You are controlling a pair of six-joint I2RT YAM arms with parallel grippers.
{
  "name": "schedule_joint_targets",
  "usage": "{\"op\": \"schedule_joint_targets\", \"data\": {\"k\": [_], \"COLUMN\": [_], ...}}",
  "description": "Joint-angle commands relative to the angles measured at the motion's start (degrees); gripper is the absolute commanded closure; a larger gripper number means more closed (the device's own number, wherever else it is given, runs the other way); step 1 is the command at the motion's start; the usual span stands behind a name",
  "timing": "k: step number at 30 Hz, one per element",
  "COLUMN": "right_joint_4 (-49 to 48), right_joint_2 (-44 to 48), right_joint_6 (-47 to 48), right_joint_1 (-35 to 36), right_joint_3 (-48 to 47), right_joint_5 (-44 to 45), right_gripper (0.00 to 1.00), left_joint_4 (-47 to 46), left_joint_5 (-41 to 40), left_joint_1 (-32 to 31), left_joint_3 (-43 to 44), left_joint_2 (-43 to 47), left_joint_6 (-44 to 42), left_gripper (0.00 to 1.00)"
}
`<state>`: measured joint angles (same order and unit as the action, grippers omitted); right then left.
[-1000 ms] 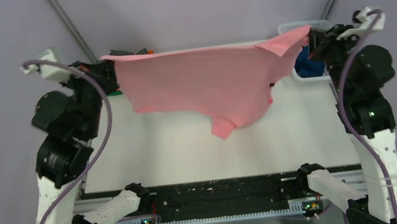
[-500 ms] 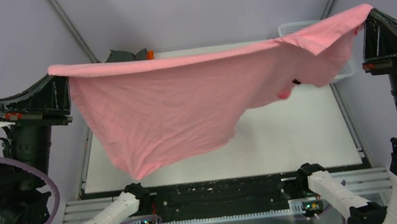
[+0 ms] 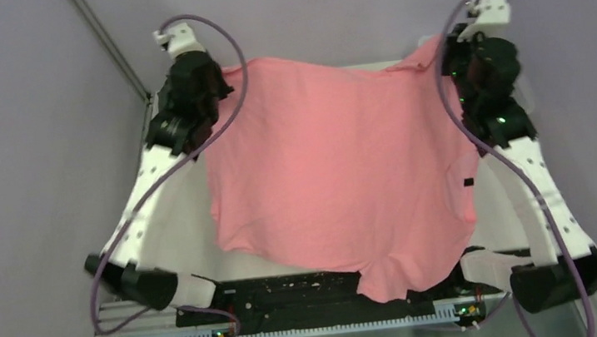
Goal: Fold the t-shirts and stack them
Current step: Flatten out the tshirt
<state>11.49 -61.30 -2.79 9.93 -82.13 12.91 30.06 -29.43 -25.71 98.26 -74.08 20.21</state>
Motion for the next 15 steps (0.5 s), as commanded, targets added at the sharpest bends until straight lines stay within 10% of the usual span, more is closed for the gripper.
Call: {"op": "schedule_joint_targets", "data": {"k": [1, 4, 7, 10, 12, 15], "right_joint_4": [-8.80, -12.41, -11.58, -11.62, -9.36, -8.91], "right_joint_2": [-11.94, -24.45, -36.82, -44.92, -47.24, -45.02], "right_joint_6": [-0.08, -2.14, -5.18, -6.30, -6.75, -7.45], "right_joint_1": [-0.39, -0.42, -0.39, -0.48, -0.45, -0.34], "right_joint_3": [10.90, 12.24, 7.45, 2.64, 0.01, 1.03], "right_joint_5": [4.95, 5.04, 4.07, 2.51, 0.65, -1.66], "right_gripper": [1.00, 1.00, 1.00, 0.40, 0.03, 0.01], "left_joint_4": [7.66, 5.89, 5.43, 7.79, 7.48, 5.81], "left_joint_5": [4.48, 9.50, 13.89, 14.63, 14.57, 16.12], "left_joint_1": [7.17, 8.94, 10.07, 11.03, 11.21, 11.21], "left_joint_3": [-4.11, 0.28, 6.69, 12.16, 12.61, 10.07], "left_joint_2": [-18.04, -30.72, -41.55, -47.85, -47.99, -44.37], "left_joint_6": [7.13, 6.90, 7.43, 8.83, 8.80, 8.56], "left_gripper": [1.00, 0.94, 0.49, 0.03, 0.01, 0.01]}}
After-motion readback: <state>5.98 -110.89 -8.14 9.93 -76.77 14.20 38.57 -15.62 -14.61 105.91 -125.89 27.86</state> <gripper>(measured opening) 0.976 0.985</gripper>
